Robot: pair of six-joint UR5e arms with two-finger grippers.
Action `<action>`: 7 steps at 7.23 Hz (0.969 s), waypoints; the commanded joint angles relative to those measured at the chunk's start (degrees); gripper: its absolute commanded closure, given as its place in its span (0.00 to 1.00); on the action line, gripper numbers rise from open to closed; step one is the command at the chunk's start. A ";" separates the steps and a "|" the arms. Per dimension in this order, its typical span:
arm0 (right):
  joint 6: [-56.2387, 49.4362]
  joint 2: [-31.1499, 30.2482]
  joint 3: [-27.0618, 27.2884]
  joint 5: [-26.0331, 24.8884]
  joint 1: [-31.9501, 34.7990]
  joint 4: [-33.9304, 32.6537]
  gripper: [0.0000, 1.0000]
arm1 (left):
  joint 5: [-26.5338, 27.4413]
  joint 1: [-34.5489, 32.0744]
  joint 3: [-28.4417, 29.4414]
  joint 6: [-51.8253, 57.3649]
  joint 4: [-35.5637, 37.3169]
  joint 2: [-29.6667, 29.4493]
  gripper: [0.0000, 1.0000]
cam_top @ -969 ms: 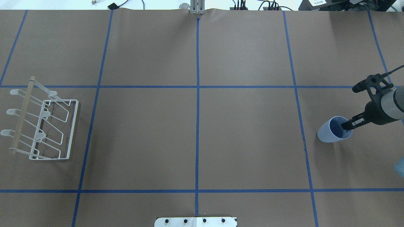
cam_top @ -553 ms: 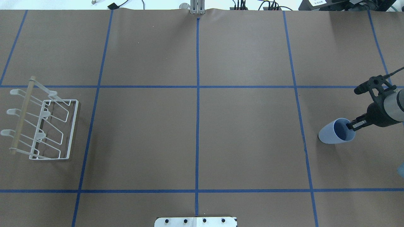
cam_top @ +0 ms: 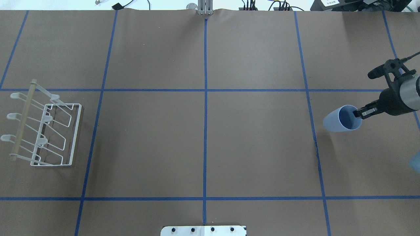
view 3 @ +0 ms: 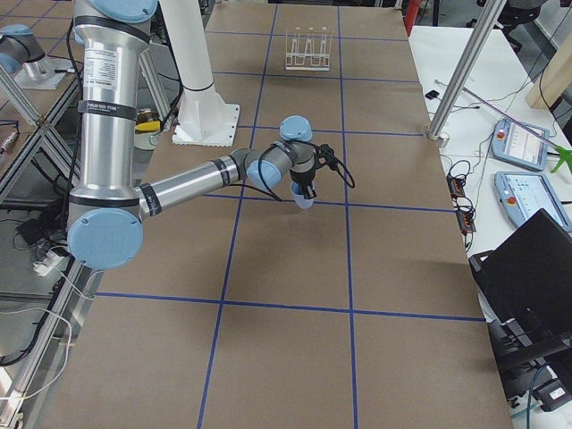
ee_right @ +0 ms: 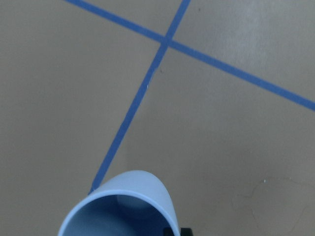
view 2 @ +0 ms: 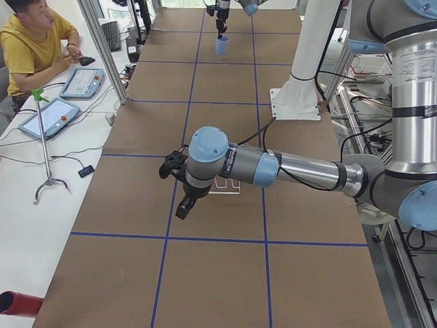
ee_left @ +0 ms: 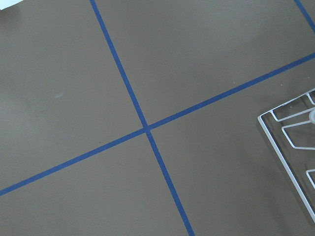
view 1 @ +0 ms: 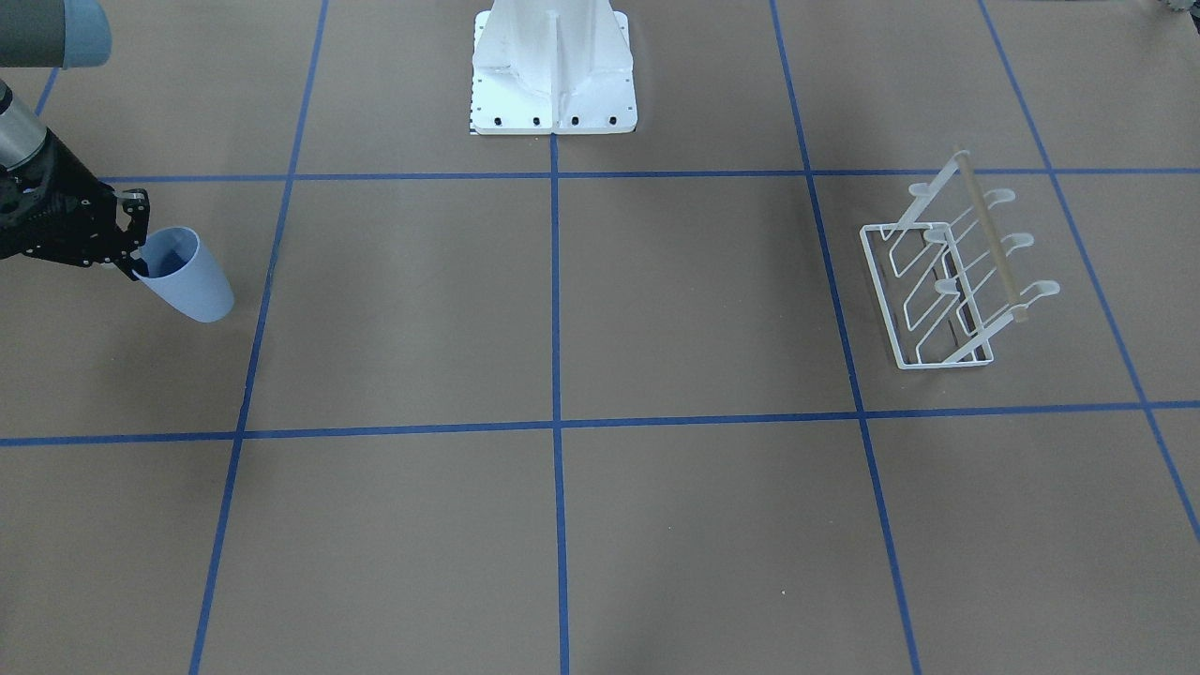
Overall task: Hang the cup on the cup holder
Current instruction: 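Grip the cup rim with the right gripper and lift it sideways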
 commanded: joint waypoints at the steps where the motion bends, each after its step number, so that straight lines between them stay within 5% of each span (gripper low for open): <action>1: 11.80 10.29 -1.74 -0.10 0.59 0.14 1.00 | 0.04 0.48 0.13 -0.82 -5.10 -1.59 0.02; 3: 19.63 12.27 -2.89 -0.10 -0.11 10.17 1.00 | -3.63 3.09 -0.05 -17.01 -9.47 -5.89 0.02; 7: 42.83 12.36 -5.44 -0.80 -5.02 40.67 1.00 | -10.23 13.28 -0.22 -66.10 -37.75 -12.39 0.02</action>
